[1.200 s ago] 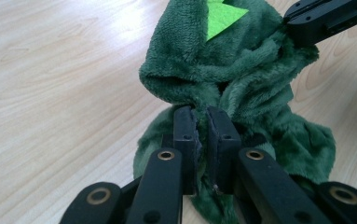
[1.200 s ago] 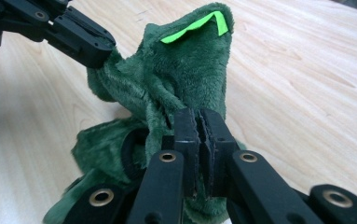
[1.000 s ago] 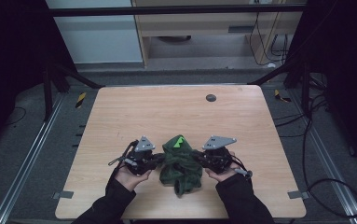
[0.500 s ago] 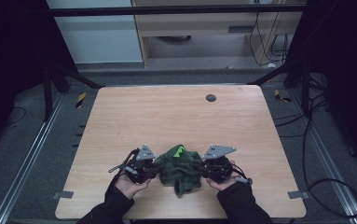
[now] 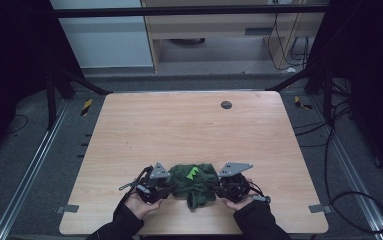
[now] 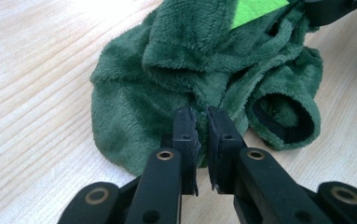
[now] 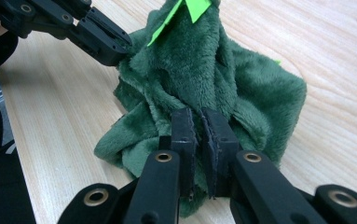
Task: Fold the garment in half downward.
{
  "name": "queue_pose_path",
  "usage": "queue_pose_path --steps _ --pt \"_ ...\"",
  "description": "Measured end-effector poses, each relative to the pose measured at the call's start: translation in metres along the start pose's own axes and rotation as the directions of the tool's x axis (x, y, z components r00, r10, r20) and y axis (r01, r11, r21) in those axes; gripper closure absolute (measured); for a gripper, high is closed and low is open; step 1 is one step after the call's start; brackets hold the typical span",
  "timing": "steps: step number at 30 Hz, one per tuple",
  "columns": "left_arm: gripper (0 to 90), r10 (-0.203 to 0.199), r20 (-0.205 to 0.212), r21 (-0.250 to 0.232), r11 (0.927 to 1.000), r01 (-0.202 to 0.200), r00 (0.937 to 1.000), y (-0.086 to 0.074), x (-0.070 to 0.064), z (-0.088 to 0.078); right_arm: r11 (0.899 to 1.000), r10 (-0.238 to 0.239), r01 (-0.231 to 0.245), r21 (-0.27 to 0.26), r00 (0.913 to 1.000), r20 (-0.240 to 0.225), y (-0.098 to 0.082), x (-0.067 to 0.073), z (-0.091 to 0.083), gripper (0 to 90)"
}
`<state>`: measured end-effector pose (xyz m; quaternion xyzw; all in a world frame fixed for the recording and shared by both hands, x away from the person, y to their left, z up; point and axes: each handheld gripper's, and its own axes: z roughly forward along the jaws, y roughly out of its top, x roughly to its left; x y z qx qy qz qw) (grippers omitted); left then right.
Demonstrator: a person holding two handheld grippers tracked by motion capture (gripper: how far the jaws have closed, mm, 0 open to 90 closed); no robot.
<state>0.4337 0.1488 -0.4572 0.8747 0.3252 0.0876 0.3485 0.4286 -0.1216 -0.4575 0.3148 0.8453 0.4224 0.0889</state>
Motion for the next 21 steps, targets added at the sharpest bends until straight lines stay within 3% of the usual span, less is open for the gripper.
queue_pose_path --steps 16,21 --pt "82.6 0.001 0.013 0.038 0.9993 -0.001 0.9999 -0.007 -0.005 0.005 0.998 0.028 -0.027 0.058 0.9995 -0.017 -0.014 0.003 0.005 82.8" --pt "81.3 -0.009 0.011 0.026 0.9996 0.008 0.9999 -0.007 -0.004 0.003 0.999 0.027 -0.026 0.047 0.9995 -0.019 -0.013 0.002 0.004 82.4"
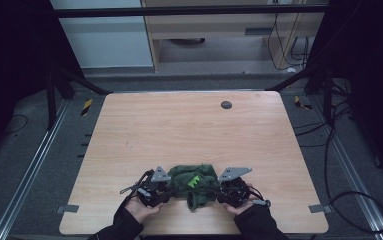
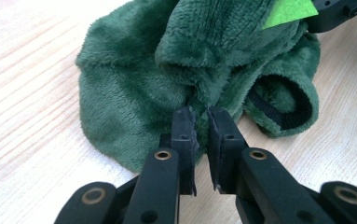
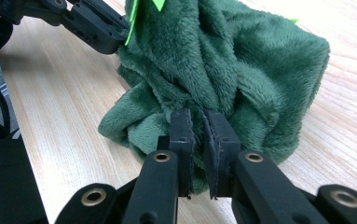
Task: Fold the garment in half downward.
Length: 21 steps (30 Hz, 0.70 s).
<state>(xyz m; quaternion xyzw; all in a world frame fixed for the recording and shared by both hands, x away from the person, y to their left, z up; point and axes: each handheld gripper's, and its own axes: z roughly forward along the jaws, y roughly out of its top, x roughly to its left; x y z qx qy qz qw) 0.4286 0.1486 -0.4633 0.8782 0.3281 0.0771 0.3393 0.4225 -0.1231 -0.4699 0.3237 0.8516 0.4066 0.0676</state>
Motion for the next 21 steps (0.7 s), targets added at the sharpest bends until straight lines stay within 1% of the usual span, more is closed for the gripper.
queue_pose_path --steps 4,7,8,9,10,12,14,17,20,21 --pt "80.6 -0.008 -0.002 -0.016 0.9998 0.008 1.0 0.001 0.002 -0.005 1.0 0.005 -0.005 -0.011 1.0 0.001 0.001 -0.001 -0.003 81.1" --pt "79.9 -0.01 -0.004 -0.026 0.9996 0.01 0.9999 0.003 0.003 -0.012 1.0 0.012 -0.012 -0.022 0.9999 0.005 0.003 -0.002 -0.008 80.2" --pt "79.5 -0.016 -0.007 -0.037 0.9992 0.016 0.9998 0.003 0.005 -0.017 0.999 0.017 -0.017 -0.032 0.9998 0.007 0.003 -0.003 -0.011 79.8" --pt "79.4 -0.016 -0.007 -0.037 0.9992 0.016 0.9998 0.003 0.005 -0.017 0.999 0.017 -0.017 -0.032 0.9998 0.007 0.003 -0.003 -0.011 79.8" --pt "79.4 -0.025 -0.014 -0.049 0.9985 0.025 0.9996 0.004 0.007 -0.021 0.999 0.022 -0.021 -0.045 0.9997 0.01 0.004 -0.004 -0.015 79.8" --pt "79.4 -0.026 -0.016 -0.05 0.9984 0.025 0.9995 0.004 0.008 -0.024 0.998 0.024 -0.024 -0.051 0.9996 0.013 0.004 -0.005 -0.017 79.8" --pt "79.4 -0.032 -0.014 -0.053 0.9981 0.032 0.9994 0.004 0.01 -0.025 0.997 0.036 -0.034 -0.071 0.9989 0.029 0.006 -0.008 -0.023 79.9" --pt "79.2 -0.033 -0.014 -0.056 0.9979 0.032 0.9994 0.004 0.01 -0.027 0.995 0.046 -0.043 -0.085 0.9981 0.04 0.006 -0.011 -0.026 80.2" --pt "79.3 -0.031 -0.021 -0.056 0.998 0.029 0.9993 0.006 0.011 -0.029 0.995 0.049 -0.045 -0.089 0.9975 0.05 0.007 -0.013 -0.026 80.8" --pt "79.3 -0.036 -0.03 -0.061 0.9976 0.034 0.9989 0.007 0.012 -0.029 0.995 0.049 -0.045 -0.089 0.9975 0.05 0.007 -0.013 -0.026 80.8"
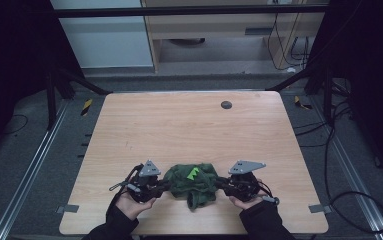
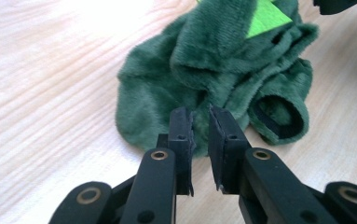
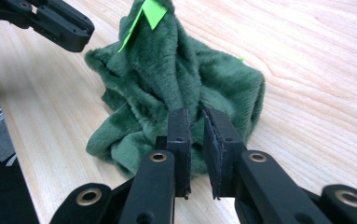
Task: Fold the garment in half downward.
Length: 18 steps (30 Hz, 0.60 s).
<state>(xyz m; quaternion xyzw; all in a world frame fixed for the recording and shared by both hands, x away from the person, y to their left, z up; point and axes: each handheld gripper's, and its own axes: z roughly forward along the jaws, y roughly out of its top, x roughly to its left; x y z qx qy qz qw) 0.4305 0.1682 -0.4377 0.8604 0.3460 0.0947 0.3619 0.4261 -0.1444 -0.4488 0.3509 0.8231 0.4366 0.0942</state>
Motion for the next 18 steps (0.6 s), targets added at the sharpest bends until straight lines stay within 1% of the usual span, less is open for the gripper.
queue_pose_path --steps 1,2,3,5,6,8,12,14,15,18 --pt "79.6 -0.007 -0.004 -0.004 1.0 0.007 1.0 0.001 0.002 -0.001 1.0 -0.002 0.002 -0.004 1.0 0.007 0.001 -0.001 0.0 81.1" --pt "80.8 -0.017 -0.016 -0.01 0.9998 0.017 0.9997 0.003 0.006 -0.002 1.0 -0.001 0.001 -0.015 0.9999 0.015 0.003 -0.003 0.0 81.6" --pt "81.3 -0.017 -0.016 -0.01 0.9998 0.017 0.9997 0.003 0.006 -0.002 1.0 -0.001 0.001 -0.015 0.9999 0.015 0.003 -0.003 0.0 81.6" --pt "82.1 -0.04 -0.028 -0.024 0.9989 0.04 0.9988 0.006 0.011 -0.002 1.0 0.006 -0.005 -0.022 0.9996 0.028 0.006 -0.004 0.0 82.1" --pt "82.9 -0.04 -0.034 -0.024 0.9989 0.039 0.9986 0.008 0.013 -0.002 1.0 0.007 -0.006 -0.025 0.9995 0.031 0.009 -0.006 0.0 82.3" --pt "84.1 -0.055 -0.048 -0.033 0.9981 0.053 0.9974 0.011 0.016 -0.001 1.0 0.006 -0.005 -0.03 0.9993 0.036 0.011 -0.007 0.001 83.3" --pt "86.1 -0.058 -0.077 -0.047 0.9974 0.054 0.9953 0.018 0.021 0.001 0.999 0.013 -0.011 -0.04 0.9983 0.057 0.017 -0.012 0.004 86.2" --pt "87.7 -0.062 -0.085 -0.06 0.9966 0.057 0.9945 0.022 0.023 0.002 0.999 0.024 -0.021 -0.048 0.9979 0.059 0.022 -0.016 0.006 89.1" --pt "87.7 -0.057 -0.091 -0.062 0.9967 0.052 0.9942 0.024 0.024 0.003 0.999 0.024 -0.021 -0.048 0.9979 0.059 0.022 -0.016 0.006 89.1" --pt "89.4 -0.07 -0.096 -0.087 0.9943 0.061 0.9929 0.028 0.025 0.006 0.998 0.031 -0.027 -0.052 0.9973 0.067 0.025 -0.02 0.01 89.8"
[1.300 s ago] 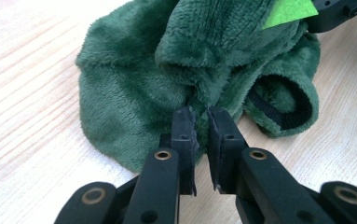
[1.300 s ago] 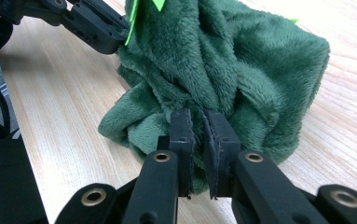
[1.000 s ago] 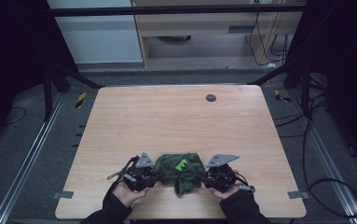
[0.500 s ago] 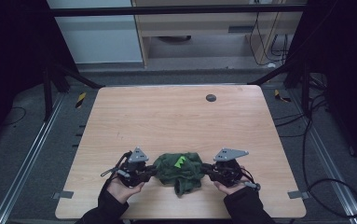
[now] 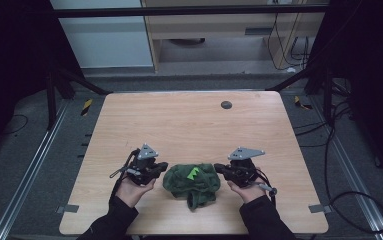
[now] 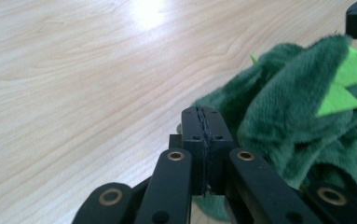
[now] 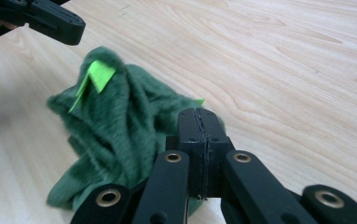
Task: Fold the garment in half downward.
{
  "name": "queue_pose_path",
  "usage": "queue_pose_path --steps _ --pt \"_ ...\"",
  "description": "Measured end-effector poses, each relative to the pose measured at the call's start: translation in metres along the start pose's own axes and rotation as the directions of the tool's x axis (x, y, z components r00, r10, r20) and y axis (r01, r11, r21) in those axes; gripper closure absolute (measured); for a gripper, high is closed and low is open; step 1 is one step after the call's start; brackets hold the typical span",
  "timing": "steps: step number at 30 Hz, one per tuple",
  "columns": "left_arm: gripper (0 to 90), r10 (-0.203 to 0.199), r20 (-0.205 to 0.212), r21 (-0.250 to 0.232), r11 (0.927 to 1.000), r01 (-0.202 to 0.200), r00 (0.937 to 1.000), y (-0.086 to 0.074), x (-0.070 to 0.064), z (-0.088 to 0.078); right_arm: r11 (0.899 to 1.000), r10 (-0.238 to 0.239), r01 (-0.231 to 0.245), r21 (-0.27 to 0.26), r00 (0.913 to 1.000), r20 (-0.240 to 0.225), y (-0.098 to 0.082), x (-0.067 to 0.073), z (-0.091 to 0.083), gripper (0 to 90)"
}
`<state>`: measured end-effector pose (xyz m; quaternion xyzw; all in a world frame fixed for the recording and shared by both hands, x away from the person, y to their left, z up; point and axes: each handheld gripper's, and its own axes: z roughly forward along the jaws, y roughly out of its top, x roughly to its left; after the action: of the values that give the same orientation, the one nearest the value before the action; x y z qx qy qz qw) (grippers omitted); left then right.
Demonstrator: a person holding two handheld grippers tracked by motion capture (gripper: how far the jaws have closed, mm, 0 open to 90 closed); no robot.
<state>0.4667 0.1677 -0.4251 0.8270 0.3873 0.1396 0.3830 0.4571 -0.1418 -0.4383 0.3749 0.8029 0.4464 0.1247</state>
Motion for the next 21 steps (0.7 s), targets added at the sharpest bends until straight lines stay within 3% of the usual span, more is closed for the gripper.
queue_pose_path --steps 10,15,21 --pt "89.8 -0.006 0.01 -0.008 0.9999 0.006 0.9999 0.009 0.0 0.019 1.0 0.007 -0.007 -0.017 1.0 0.004 0.012 -0.001 0.016 89.9" --pt "89.8 0.006 0.039 0.003 1.0 -0.006 0.9992 0.01 -0.002 0.027 1.0 -0.003 0.003 -0.015 0.9999 -0.015 0.022 0.005 0.032 89.9" --pt "89.8 0.023 0.075 0.036 0.999 -0.026 0.9969 0.005 -0.007 0.033 1.0 -0.008 0.008 0.013 0.9997 -0.024 0.018 0.008 0.038 89.9"
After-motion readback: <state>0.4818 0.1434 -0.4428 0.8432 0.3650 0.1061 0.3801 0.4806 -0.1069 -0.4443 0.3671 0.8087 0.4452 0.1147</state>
